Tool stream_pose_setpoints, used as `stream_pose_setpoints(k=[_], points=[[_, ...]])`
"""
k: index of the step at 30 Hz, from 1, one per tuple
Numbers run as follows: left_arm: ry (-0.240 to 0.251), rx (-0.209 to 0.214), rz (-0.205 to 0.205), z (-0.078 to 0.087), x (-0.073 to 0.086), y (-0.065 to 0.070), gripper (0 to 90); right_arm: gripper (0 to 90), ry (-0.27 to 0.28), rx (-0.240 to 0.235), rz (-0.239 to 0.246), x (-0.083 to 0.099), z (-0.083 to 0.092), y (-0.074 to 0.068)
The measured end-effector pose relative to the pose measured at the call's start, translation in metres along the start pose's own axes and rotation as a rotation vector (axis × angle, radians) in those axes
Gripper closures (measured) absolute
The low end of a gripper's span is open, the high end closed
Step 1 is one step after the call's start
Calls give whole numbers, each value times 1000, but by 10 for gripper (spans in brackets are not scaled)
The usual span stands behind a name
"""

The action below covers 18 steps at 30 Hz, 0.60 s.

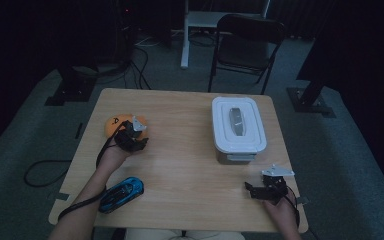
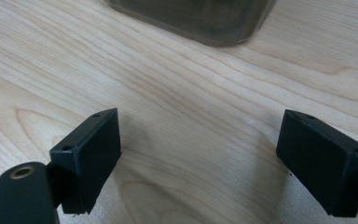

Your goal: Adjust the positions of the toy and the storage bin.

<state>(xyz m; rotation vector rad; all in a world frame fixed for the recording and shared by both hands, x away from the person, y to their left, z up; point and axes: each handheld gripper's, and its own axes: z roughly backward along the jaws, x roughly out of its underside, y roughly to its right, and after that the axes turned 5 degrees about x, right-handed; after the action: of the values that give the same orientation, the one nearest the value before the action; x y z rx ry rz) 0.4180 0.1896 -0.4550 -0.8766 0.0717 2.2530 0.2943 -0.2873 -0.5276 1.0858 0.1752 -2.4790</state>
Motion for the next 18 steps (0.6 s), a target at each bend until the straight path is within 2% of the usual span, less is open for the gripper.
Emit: stream_pose_setpoints(k=[2,5,6,7,11,13,18], points=[[-20,-28,0,-4,-1,0,588,131,0,0,1,0,0,0],[-39,-52,1,-8,-1,0,674,131,0,0,0,0,0,0],[-43,-63,10,-9,0,-1,674,132,0,0,0,0,0,0],[-41,-61,32,-8,0,-4,792,132,0,0,1,0,0,0],[-41,-57,48,-6,2,-5,826,132,0,0,0,0,0,0],[-21,-21,59,1,6,-7,846,132,0,0,0,0,0,0],[-15,11,63,11,15,-11,848,132,0,0,0,0,0,0]])
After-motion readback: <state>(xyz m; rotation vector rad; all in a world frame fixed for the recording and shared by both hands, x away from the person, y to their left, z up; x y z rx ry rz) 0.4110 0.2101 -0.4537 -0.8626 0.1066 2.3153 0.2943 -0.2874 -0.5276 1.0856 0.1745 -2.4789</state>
